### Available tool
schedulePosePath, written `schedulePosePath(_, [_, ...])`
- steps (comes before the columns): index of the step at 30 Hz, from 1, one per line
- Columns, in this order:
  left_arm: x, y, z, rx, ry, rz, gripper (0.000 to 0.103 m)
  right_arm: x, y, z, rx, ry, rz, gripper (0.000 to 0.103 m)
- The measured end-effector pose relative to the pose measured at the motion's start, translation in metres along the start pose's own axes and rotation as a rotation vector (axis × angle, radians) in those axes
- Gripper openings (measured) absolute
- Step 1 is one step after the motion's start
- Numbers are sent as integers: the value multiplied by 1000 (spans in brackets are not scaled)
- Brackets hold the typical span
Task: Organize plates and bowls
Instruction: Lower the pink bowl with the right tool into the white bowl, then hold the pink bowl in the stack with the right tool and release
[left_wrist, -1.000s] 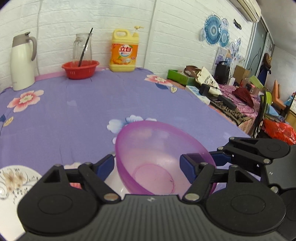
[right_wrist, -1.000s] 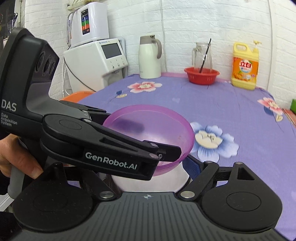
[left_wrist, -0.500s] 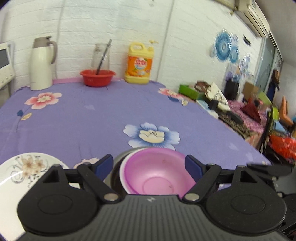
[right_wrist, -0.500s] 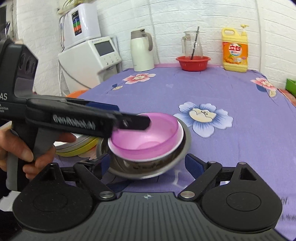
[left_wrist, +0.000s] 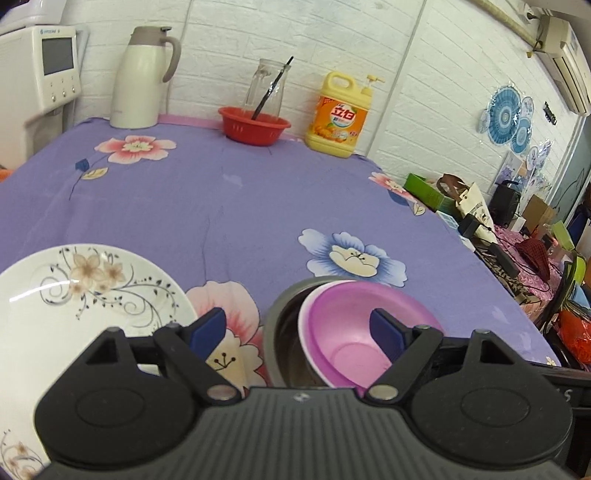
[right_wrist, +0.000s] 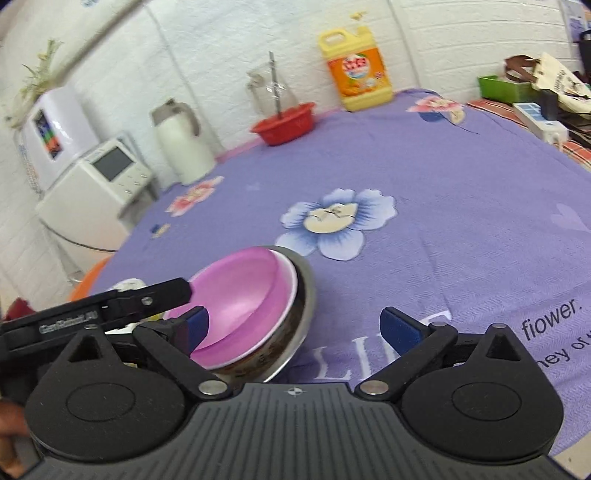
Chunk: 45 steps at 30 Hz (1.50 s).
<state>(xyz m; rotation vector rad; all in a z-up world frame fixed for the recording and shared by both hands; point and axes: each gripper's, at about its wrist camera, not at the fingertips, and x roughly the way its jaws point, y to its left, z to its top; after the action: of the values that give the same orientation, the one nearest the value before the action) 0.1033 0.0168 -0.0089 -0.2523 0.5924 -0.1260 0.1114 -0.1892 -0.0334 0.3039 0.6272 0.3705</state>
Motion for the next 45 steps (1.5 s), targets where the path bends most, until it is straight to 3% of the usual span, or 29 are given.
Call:
schedulePosePath(12, [19,-10,10,74,18,15,83,26,7,2,-70,54,-44,103])
schedulePosePath(23, [52,-13,6,117,88,19,83,40,17,-2,-142,71,-53,103])
schedulePosePath(33, [57,-9,9,186,146,-81,83,47,23,-1,-183,73,-79,103])
schedulePosePath(39, [58,-2,17,158,187,-116,83,43,19,0,-130,66,-40,103])
schedulePosePath(45, [62,-9,9,218,153,-64,79,45,24,-3,-152,53,-48,103])
